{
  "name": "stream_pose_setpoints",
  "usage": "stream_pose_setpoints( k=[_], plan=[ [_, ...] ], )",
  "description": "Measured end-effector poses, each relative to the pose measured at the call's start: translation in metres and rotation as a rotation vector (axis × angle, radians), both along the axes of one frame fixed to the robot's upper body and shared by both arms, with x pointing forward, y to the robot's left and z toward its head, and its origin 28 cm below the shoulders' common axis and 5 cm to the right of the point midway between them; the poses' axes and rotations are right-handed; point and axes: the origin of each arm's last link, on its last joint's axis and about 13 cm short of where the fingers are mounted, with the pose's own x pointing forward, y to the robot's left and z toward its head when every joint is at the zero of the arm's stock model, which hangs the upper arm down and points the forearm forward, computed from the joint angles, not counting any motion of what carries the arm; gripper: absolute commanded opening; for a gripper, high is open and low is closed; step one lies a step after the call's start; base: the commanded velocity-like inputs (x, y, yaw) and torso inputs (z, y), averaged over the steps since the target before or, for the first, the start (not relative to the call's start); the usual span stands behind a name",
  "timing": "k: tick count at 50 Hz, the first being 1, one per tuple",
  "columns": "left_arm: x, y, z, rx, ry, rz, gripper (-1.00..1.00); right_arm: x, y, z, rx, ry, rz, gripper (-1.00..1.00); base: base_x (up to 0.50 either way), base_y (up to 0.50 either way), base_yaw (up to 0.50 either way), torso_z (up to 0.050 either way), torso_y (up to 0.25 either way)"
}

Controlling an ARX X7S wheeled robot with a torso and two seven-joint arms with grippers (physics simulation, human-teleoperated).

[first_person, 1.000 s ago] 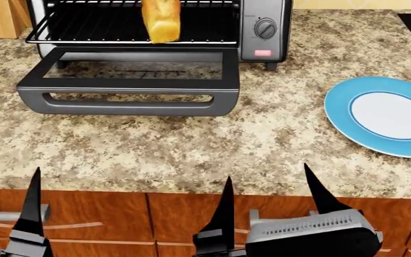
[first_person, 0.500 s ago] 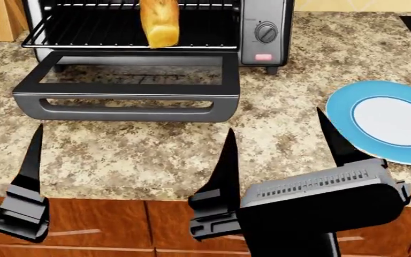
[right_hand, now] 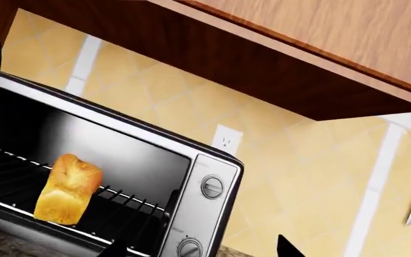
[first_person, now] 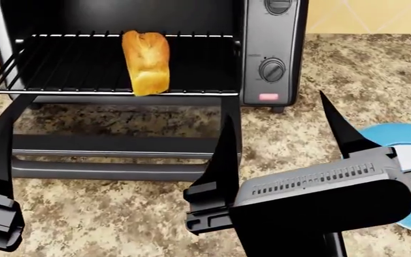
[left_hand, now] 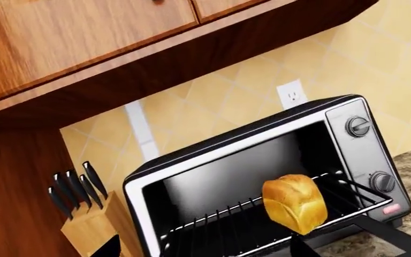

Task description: Pick the bread from the rack and place it on the plate on the counter.

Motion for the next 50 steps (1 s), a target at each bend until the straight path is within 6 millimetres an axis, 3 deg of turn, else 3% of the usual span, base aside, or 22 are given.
stream_pose_setpoints(
  k=[13, 27, 50],
  plan=[
    [-0.003, 0.001, 0.000, -0.011, -0.006, 0.005, 1.00, -0.002, 0.003, 0.003, 0.004, 0.000, 0.031, 1.00, 0.12, 0.00, 0.00, 0.000, 0.000],
    [-0.005, 0.005, -0.004, -0.038, 0.009, 0.043, 1.00, -0.001, 0.009, 0.020, 0.017, 0.007, 0.092, 1.00, 0.00, 0.00, 0.00, 0.000, 0.000],
    [-0.005, 0.007, -0.008, -0.040, 0.032, 0.072, 1.00, 0.015, 0.020, 0.035, 0.065, 0.058, 0.217, 1.00, 0.00, 0.00, 0.00, 0.000, 0.000]
  ],
)
